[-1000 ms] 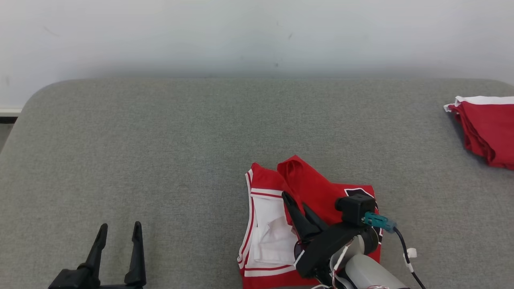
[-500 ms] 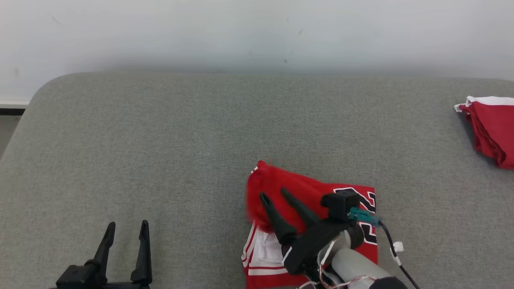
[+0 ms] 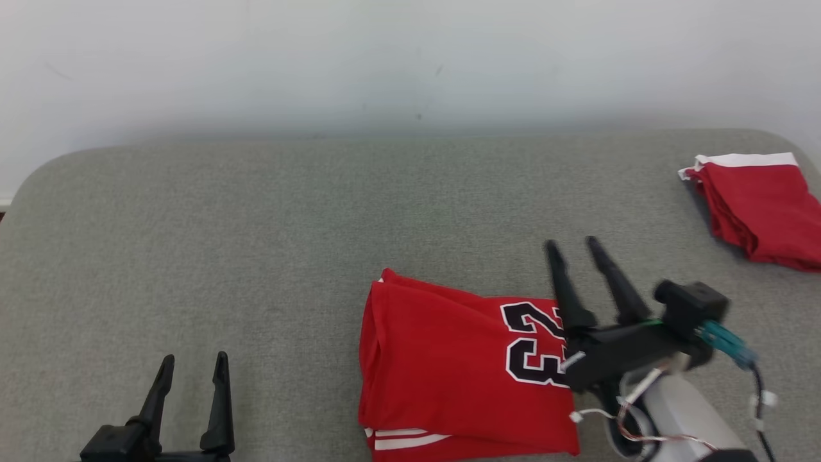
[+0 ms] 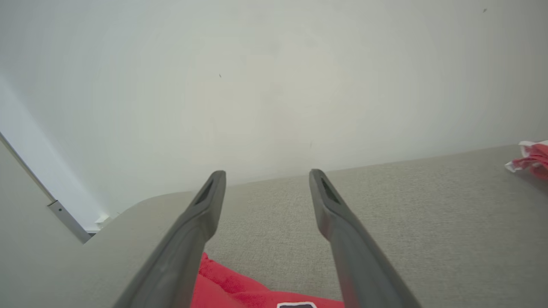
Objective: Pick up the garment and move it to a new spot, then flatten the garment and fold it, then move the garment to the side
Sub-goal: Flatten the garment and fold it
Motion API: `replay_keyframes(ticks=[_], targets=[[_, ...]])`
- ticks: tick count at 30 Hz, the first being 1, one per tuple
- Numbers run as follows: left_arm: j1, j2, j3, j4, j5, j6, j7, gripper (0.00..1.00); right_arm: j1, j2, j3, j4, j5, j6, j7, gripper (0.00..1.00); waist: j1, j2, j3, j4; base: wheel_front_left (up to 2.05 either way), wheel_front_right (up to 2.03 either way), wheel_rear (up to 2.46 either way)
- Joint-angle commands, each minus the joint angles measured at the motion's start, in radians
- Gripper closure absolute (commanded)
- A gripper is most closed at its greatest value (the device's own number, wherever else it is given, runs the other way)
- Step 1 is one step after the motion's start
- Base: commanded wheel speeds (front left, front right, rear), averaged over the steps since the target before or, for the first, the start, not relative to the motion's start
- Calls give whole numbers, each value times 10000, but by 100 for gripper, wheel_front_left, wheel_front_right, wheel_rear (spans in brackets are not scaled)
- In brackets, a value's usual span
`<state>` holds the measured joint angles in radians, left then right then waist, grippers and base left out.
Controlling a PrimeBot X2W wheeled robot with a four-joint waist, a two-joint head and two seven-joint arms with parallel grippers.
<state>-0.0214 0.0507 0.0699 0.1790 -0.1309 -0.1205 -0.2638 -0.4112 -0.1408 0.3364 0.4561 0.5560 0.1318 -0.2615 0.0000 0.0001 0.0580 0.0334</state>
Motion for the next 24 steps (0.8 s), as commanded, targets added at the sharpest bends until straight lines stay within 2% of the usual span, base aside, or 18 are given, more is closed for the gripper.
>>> replay_keyframes(ticks=[1,7,12,24], targets=[[64,-2,70,-73,26,16,-1,0,427,-146,-388,-372,-335,-29,-39,0,0,-1,-172,-209,0,0,0],[176,-3,235,-237,151,38,1,0,1874,-489,-1562,-1699,-1510,-29,-40,0,0,-1,-440,-442,0,0,0],[240,-3,390,-440,305,64,-1,0,2896,-410,-2210,-2423,-2053,-29,-41,0,0,-1,-579,-513,0,0,0],[608,-2,278,-667,558,74,-1,0,4394,-117,-2802,-3356,-2742,-29,-43,0,0,-1,-871,-330,0,0,0]])
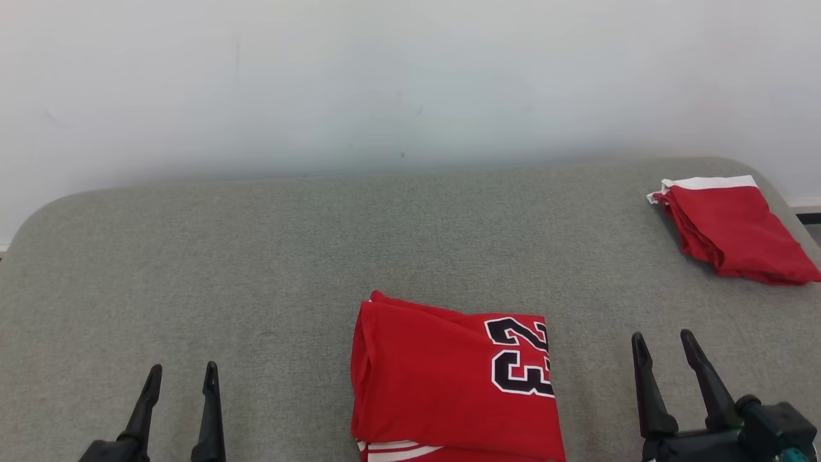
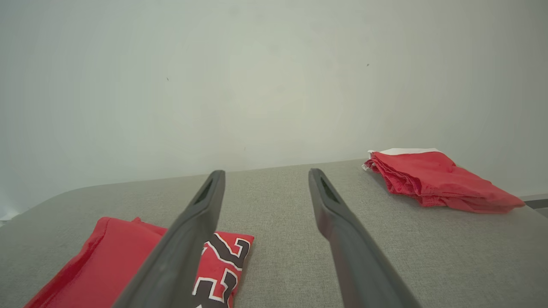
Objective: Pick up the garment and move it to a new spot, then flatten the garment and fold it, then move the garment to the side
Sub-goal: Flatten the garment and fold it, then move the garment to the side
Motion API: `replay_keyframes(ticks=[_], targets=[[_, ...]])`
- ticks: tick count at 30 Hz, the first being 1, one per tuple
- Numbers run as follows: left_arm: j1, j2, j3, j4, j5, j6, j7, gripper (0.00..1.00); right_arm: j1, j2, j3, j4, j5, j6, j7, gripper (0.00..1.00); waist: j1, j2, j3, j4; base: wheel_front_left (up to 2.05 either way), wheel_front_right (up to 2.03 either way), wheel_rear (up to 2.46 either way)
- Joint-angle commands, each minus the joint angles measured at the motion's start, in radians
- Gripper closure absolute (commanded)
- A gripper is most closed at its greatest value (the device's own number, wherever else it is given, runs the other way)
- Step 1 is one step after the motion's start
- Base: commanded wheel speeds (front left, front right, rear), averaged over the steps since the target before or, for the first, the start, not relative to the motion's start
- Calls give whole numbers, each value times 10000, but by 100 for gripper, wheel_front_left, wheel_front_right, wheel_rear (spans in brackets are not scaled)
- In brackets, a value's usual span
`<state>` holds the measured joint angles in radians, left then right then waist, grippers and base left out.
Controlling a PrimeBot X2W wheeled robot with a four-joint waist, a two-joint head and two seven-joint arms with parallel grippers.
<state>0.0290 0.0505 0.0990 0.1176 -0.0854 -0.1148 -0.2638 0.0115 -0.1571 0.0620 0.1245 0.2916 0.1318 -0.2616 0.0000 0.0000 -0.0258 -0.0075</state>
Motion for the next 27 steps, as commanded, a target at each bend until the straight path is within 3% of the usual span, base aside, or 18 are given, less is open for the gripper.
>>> replay_keyframes(ticks=[1,27], targets=[[155,0,-31,-84,104,30,-1,0,258,76,-96,-56,-168,-29,-40,0,0,0,-46,110,0,0,0],[479,0,-202,147,-16,29,-1,0,434,374,189,601,-475,-29,-42,0,0,0,30,313,0,0,0]])
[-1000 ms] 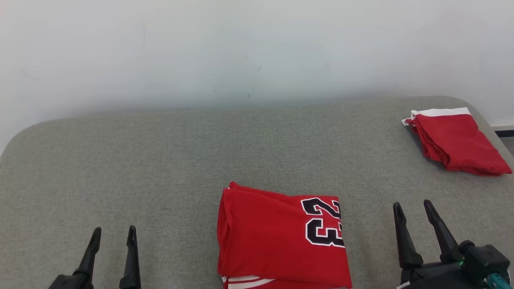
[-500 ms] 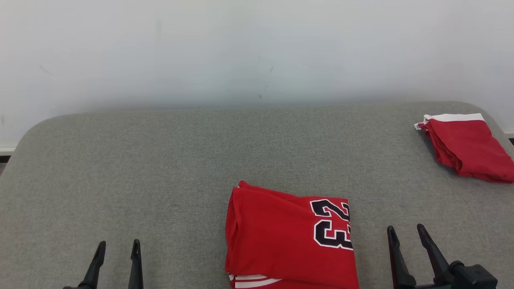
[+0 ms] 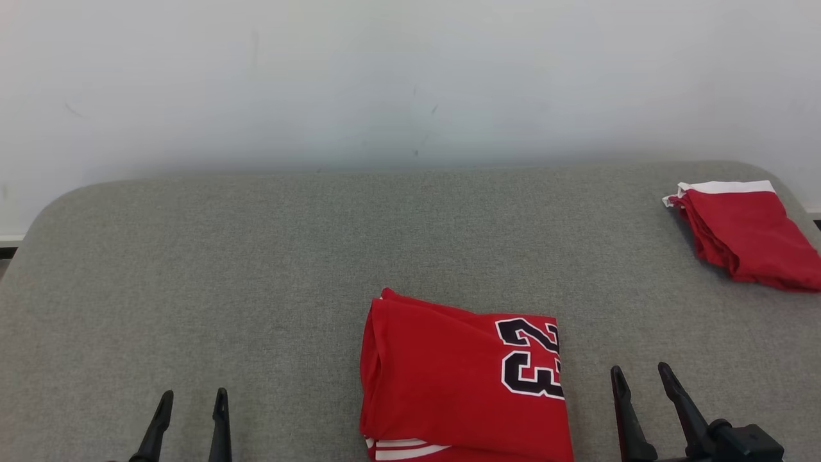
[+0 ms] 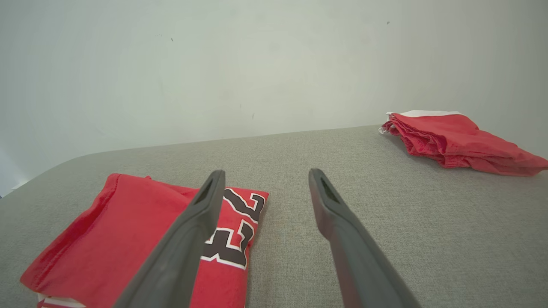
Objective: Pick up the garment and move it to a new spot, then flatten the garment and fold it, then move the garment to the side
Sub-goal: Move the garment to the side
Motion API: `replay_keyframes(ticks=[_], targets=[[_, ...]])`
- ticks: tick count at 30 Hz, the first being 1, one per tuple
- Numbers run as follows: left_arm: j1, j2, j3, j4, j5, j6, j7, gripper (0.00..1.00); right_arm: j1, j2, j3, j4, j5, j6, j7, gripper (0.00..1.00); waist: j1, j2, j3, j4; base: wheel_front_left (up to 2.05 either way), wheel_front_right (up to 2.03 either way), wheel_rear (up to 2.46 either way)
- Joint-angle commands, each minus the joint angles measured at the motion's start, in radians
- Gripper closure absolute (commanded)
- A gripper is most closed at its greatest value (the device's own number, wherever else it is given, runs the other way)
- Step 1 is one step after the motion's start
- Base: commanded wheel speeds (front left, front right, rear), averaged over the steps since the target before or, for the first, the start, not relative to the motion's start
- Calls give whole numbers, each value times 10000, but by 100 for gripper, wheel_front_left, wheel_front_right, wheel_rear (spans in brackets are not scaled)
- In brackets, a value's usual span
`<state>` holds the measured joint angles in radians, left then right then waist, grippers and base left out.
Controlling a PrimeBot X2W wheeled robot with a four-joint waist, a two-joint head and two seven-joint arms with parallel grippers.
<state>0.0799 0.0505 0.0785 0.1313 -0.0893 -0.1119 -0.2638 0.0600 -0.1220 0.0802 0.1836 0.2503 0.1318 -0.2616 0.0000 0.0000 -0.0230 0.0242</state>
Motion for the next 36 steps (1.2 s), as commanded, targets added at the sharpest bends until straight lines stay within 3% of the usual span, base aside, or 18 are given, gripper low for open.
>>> replay_keyframes(ticks=[1,18,28,36], targets=[[-39,0,1,15,8,8,-1,0,-62,24,15,22,-57,-29,-40,0,0,0,6,-10,0,0,0],[-162,0,-100,72,-151,97,-1,0,-756,-47,307,525,-21,-29,-41,0,0,0,105,141,0,0,0],[-525,3,-265,166,-281,84,-1,0,-2780,-223,671,2684,4,-29,561,0,0,0,598,700,0,0,0],[-679,0,-370,208,-433,177,-1,0,-3402,-198,792,4692,249,-29,647,0,0,0,1004,1082,0,0,0]])
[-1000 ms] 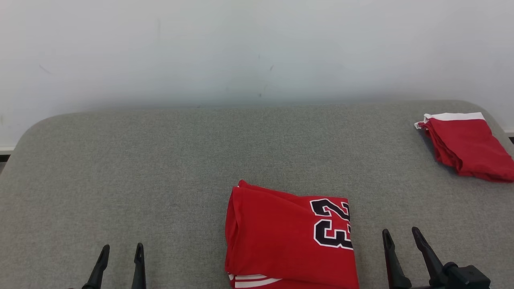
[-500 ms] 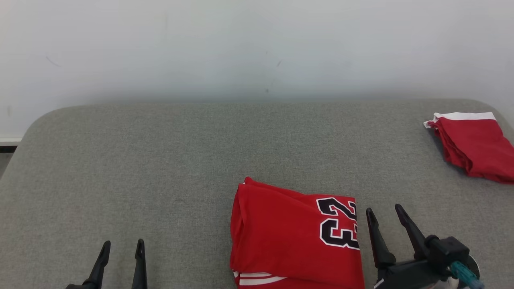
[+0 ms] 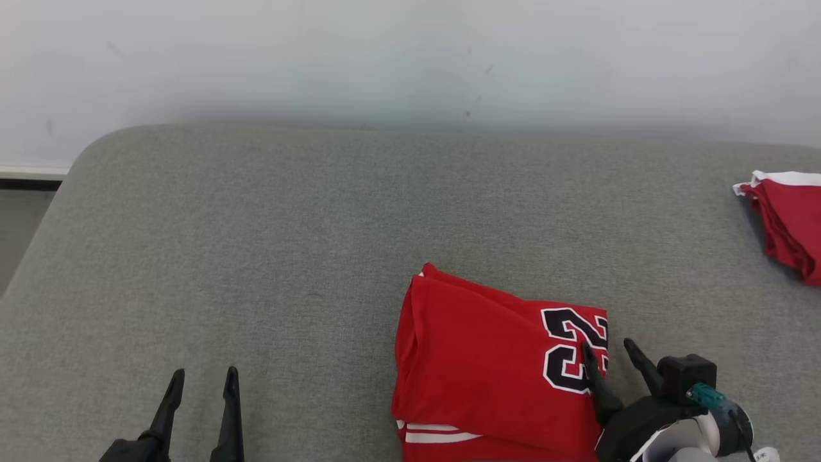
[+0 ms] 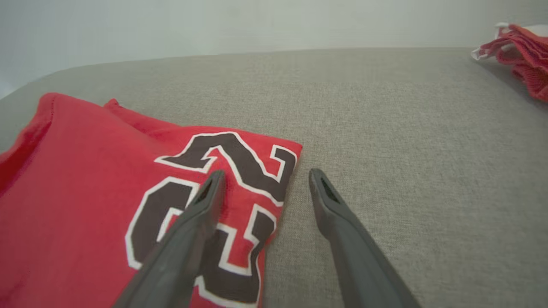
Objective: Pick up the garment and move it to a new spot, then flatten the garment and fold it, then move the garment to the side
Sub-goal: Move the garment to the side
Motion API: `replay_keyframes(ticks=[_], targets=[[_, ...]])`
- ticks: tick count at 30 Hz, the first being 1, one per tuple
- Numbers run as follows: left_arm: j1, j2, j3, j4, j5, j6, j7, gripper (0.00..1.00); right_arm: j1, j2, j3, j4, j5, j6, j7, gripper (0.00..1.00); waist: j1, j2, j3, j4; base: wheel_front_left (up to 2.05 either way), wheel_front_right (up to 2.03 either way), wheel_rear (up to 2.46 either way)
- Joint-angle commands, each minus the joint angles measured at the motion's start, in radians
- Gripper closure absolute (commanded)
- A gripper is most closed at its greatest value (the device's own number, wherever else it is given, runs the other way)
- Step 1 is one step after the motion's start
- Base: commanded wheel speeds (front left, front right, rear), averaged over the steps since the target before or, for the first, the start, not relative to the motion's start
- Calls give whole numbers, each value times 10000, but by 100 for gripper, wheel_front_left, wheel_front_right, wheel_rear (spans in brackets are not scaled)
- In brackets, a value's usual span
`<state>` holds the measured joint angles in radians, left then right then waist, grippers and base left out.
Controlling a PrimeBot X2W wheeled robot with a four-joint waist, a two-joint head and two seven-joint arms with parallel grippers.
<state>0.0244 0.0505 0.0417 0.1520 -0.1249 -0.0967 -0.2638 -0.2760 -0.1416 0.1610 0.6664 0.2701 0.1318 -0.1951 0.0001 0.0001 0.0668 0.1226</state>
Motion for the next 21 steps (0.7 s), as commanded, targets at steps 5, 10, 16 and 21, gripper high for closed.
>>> replay_keyframes(ticks=[5,10,16,21], targets=[[-206,0,-5,-29,-114,70,-1,0,-122,129,238,842,212,-29,-169,0,-1,-1,261,131,0,0,0],[-351,0,19,23,-120,46,-1,0,-119,396,815,1480,506,-15,-242,30,-1,-1,356,44,0,0,0],[-511,0,-119,24,-152,72,-1,0,-683,108,1180,1692,835,-25,-438,100,-1,-1,525,-146,0,0,0],[-854,0,-190,-195,-234,123,1,0,-1785,-552,1742,1411,750,-32,-523,100,-1,-1,1092,-432,0,0,0]])
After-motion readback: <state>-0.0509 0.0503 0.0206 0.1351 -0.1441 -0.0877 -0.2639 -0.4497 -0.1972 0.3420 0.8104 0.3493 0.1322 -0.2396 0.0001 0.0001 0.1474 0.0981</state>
